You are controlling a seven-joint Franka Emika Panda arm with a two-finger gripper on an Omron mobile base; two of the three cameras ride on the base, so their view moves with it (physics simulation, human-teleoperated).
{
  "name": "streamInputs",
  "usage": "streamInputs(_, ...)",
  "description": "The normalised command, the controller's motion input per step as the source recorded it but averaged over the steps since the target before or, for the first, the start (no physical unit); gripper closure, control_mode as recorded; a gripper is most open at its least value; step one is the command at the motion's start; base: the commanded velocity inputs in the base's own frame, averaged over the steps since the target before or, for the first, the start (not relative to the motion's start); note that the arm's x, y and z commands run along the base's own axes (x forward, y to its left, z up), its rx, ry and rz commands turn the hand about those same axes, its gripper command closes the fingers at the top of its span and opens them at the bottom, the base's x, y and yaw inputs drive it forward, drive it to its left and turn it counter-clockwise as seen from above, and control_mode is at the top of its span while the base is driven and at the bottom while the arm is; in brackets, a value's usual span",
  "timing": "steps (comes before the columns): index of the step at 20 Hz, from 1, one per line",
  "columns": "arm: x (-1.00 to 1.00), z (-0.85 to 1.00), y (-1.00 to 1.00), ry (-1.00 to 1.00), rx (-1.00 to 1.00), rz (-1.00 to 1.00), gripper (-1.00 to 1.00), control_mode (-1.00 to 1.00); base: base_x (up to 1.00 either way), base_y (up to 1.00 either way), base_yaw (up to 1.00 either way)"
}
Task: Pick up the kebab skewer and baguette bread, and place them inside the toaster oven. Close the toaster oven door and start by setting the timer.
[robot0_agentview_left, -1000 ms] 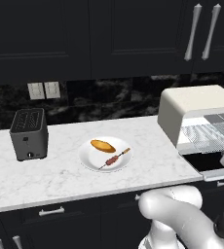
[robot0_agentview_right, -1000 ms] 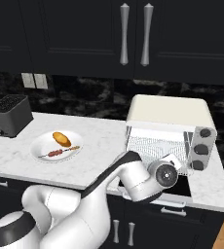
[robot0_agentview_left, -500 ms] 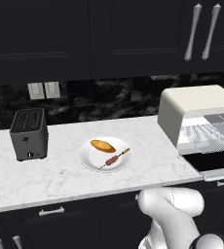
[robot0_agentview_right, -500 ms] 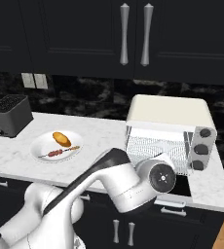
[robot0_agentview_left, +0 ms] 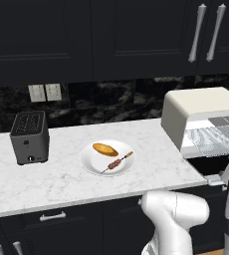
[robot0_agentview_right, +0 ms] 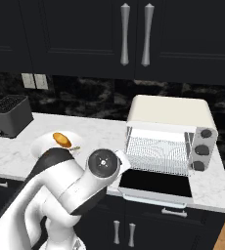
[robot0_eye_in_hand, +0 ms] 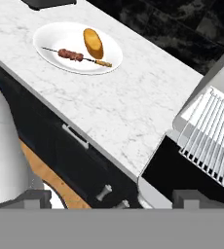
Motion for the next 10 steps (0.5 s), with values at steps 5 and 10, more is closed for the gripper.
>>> streamInputs(5,-0.17,0.18,1.0,0.13,-0.01,-0.01,-1.0,-1.0,0.0,0.0,0.0)
streamInputs(10,0.0,0.54,1.0,0.02,0.0,-0.14,-1.0,-1.0,0.0,0.0,0.0)
